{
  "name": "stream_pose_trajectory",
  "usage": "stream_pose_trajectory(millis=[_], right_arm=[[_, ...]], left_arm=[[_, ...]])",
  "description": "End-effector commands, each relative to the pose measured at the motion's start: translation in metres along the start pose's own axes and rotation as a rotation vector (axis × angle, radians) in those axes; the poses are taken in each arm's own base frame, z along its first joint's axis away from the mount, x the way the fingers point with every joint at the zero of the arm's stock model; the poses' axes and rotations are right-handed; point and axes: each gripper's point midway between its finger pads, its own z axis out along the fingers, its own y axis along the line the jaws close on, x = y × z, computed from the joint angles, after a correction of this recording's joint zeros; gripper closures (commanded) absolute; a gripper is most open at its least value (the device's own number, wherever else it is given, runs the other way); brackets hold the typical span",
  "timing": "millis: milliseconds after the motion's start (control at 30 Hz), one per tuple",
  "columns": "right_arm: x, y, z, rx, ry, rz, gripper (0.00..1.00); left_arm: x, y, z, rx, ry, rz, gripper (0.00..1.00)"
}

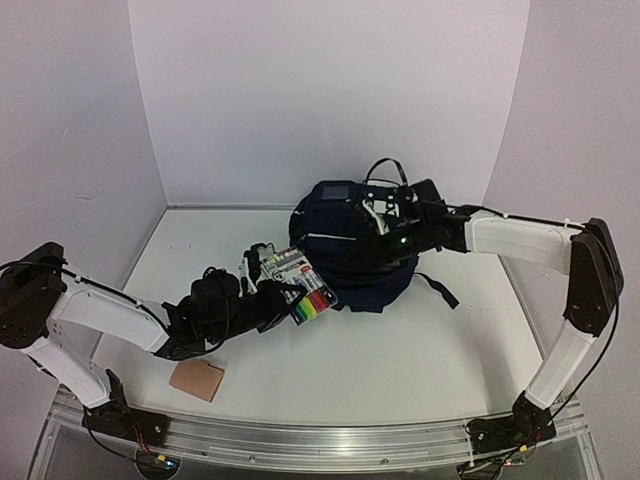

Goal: Pack the student bag
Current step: Pick up the stationery from the center of the board, then place the stationery in the student bag.

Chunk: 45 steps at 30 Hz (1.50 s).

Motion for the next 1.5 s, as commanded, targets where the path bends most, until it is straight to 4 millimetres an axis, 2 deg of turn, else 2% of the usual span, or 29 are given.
stream_pose_trajectory(millis=[0, 100, 200, 267, 333, 567, 667, 733, 833, 1033, 1067, 1133, 1233, 1333, 1467], right_arm=[[-0.044, -0.032, -0.027, 0.288, -0.019, -0.409, 0.39], [-0.055, -0.059, -0.029, 0.433, 0.020, -0.554, 0.37], [-0.059, -0.082, -0.027, 0.530, 0.083, -0.671, 0.29], [-0.057, -0.096, -0.022, 0.564, 0.130, -0.719, 0.21], [-0.052, -0.107, -0.017, 0.579, 0.171, -0.753, 0.19], [-0.052, -0.142, -0.001, 0.662, 0.273, -0.854, 0.22], [-0.060, -0.155, 0.000, 0.724, 0.281, -0.901, 0.28], [-0.072, -0.158, -0.002, 0.767, 0.263, -0.917, 0.37], [-0.085, -0.150, -0.007, 0.779, 0.222, -0.920, 0.51], [-0.102, -0.127, -0.011, 0.758, 0.159, -0.937, 0.97], [-0.106, -0.121, -0.012, 0.753, 0.144, -0.934, 1.00], [-0.111, -0.105, -0.012, 0.718, 0.116, -0.922, 1.00], [-0.120, -0.069, -0.007, 0.641, 0.061, -0.876, 1.00], [-0.125, -0.033, 0.006, 0.538, 0.013, -0.801, 1.00], [-0.129, -0.007, 0.024, 0.455, -0.019, -0.702, 1.00]], left_arm=[[-0.026, -0.009, -0.016, -0.033, -0.101, -0.013, 1.00], [-0.032, -0.007, -0.023, -0.059, -0.125, -0.014, 1.00], [-0.037, -0.008, -0.028, -0.077, -0.139, -0.012, 1.00], [-0.038, -0.008, -0.030, -0.087, -0.142, -0.008, 1.00], [-0.039, -0.008, -0.030, -0.097, -0.140, -0.006, 1.00], [-0.037, -0.006, -0.028, -0.104, -0.133, -0.008, 1.00], [-0.035, -0.006, -0.025, -0.108, -0.122, 0.000, 1.00], [-0.034, -0.006, -0.023, -0.111, -0.116, 0.004, 1.00], [-0.032, -0.005, -0.022, -0.108, -0.111, 0.001, 1.00], [-0.035, -0.003, -0.023, -0.104, -0.135, -0.002, 1.00], [-0.036, -0.004, -0.024, -0.102, -0.142, 0.000, 1.00], [-0.039, -0.006, -0.023, -0.094, -0.153, 0.002, 1.00], [-0.039, -0.012, -0.019, -0.060, -0.158, -0.006, 1.00], [-0.036, -0.014, -0.010, -0.038, -0.144, -0.027, 1.00], [-0.037, -0.015, -0.001, -0.030, -0.117, -0.040, 1.00]])
